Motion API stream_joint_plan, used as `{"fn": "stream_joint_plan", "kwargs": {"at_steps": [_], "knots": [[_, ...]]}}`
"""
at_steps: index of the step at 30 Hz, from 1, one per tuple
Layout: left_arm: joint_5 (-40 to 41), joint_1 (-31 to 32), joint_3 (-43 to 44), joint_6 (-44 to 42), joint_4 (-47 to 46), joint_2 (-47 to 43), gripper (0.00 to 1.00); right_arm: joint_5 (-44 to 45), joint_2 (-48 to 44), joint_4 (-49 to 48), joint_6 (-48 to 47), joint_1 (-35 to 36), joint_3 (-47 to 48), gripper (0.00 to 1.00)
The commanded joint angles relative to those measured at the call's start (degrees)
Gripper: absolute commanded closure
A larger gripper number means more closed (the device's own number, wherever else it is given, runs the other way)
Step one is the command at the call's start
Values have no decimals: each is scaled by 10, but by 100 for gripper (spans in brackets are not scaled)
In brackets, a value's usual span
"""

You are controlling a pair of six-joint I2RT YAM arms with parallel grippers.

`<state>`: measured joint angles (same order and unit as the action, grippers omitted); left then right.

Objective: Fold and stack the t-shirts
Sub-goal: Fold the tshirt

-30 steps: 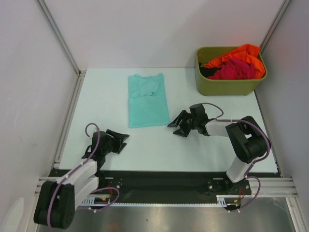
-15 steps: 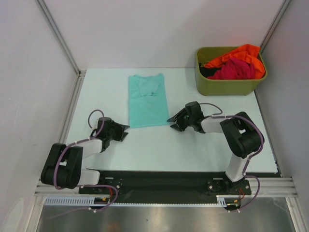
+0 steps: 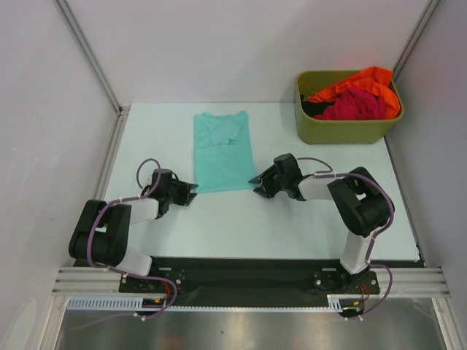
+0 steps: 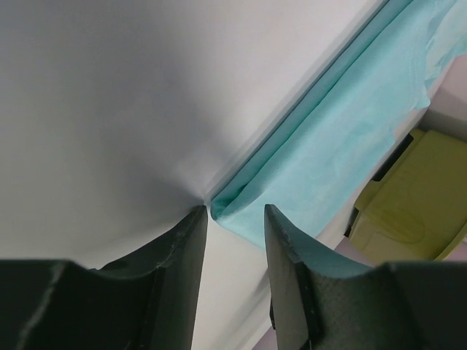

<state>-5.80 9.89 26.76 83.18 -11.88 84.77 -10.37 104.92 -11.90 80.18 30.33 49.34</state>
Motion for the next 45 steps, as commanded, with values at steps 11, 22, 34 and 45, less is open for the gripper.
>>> {"fn": "stream_joint_plan", "kwargs": {"at_steps": [11,22,34,45], "knots": [[26,13,19,1,77,39,57,90,19,68,38,18,14,58],[33,13,18,-2,99,30,61,104,20,84,52,18,8,62],[40,14,6,-7,77,40,87,94,37,79,49,15,6,82],[30,14,14,-50,134,8,100,64,12,85,-4,8,-1,100]]}}
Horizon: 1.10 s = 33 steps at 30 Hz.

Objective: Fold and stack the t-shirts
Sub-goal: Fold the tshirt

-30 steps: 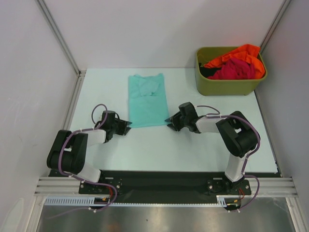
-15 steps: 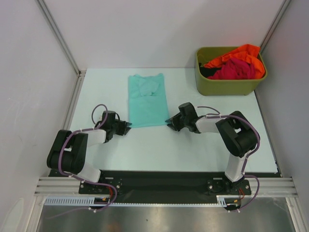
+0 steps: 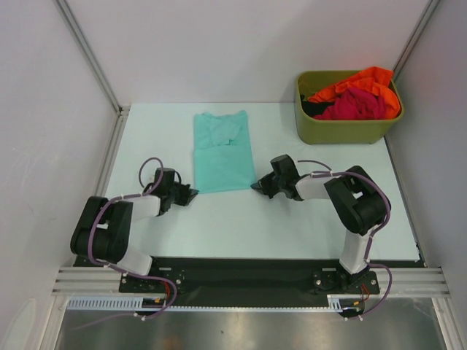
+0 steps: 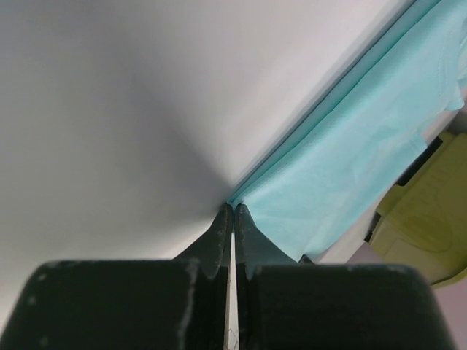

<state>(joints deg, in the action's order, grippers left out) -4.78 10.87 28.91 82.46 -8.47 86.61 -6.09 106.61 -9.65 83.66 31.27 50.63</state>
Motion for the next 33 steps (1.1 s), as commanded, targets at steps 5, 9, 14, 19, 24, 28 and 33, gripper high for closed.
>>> {"fn": "stream_joint_plan", "kwargs": {"at_steps": [5,9,14,19,24,28,33], "knots": [[17,5,-42,-57,129,-86,100,21,-58,65,-47,8,-56,100],[25,8,-72,-65,177,-172,100,33,-110,70,-35,28,-91,100],[6,18,-119,-60,238,-288,100,56,-200,89,-14,72,-140,100],[16,49,-139,-38,322,-442,99,89,-280,120,23,137,-195,100],[26,72,-142,-18,417,-547,100,122,-350,145,65,190,-231,100],[25,78,-133,-22,469,-593,100,149,-390,172,86,232,-236,100],[37,81,-112,-34,521,-644,100,148,-425,211,71,252,-227,100]]}}
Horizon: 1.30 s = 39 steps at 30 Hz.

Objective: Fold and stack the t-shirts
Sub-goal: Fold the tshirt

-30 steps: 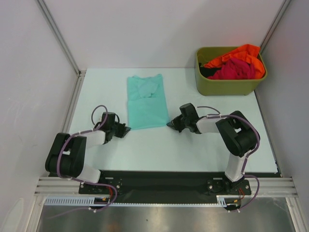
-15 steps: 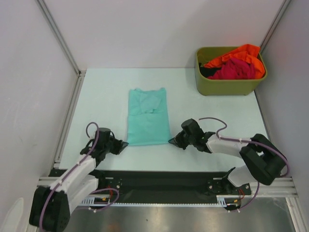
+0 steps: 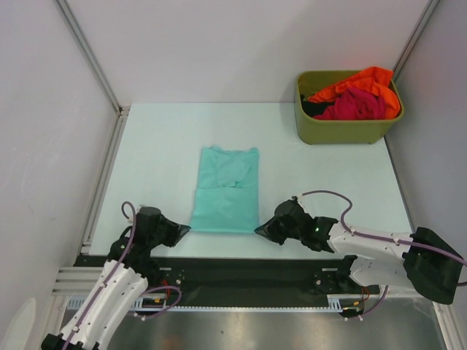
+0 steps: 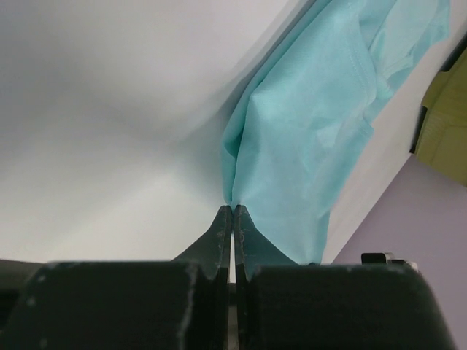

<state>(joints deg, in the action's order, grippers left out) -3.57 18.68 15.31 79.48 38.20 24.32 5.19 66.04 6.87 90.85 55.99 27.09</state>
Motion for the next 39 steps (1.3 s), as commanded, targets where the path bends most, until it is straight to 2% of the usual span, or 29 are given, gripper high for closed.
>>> {"fn": "stream_joint_plan", "kwargs": {"at_steps": [1,3,6,10,14,16,17,20,24,30,39], "knots": [[34,3,43,-12,63,-23,100,25,-21,46,-14,4,11,100],[53,4,72,-24,72,-17,100,11,-17,53,-53,-10,31,100],[73,4,134,-51,44,41,100,-8,-6,56,-91,-35,55,100],[60,3,205,-75,-36,170,100,-51,34,61,-179,-126,138,100],[62,-9,275,-105,-121,342,100,-130,145,42,-250,-219,226,100],[47,-20,330,-125,-142,399,100,-172,195,32,-277,-260,266,100],[42,-34,350,-134,-156,458,100,-184,241,30,-284,-271,302,100],[27,-60,431,-160,-173,536,100,-230,307,23,-306,-307,389,100],[4,-87,522,-170,-186,660,100,-284,429,35,-323,-331,502,100],[-34,-113,599,-173,-197,757,100,-308,515,45,-318,-349,616,100],[-88,-125,679,-200,-227,860,100,-309,569,50,-314,-362,658,100]]}}
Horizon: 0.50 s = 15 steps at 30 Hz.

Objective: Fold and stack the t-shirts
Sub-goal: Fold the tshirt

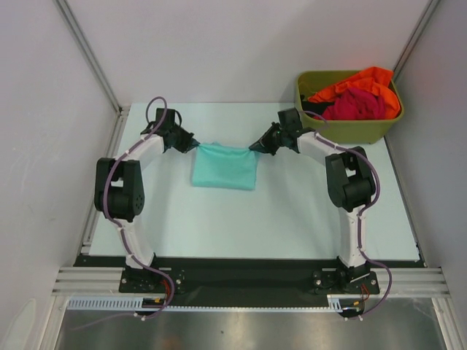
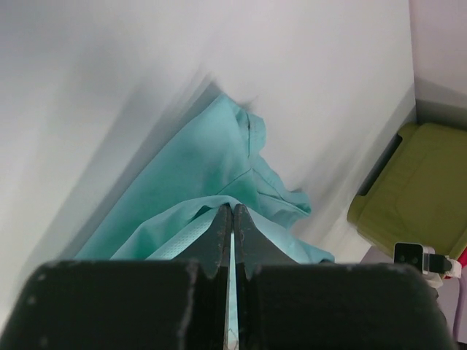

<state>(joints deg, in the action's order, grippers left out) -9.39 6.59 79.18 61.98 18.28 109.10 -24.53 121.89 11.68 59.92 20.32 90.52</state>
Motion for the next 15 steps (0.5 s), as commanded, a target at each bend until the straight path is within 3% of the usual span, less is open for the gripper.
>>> {"fn": "stream_joint_plan", "kwargs": {"at_steps": [1,15], "knots": [[-37,-6,44,-26,-32,20,100,-12,12,2,-5,-8,24,100],[-62,-18,110,-46,-20,103,100,-10,41,-17,1,-22,29,100]]}}
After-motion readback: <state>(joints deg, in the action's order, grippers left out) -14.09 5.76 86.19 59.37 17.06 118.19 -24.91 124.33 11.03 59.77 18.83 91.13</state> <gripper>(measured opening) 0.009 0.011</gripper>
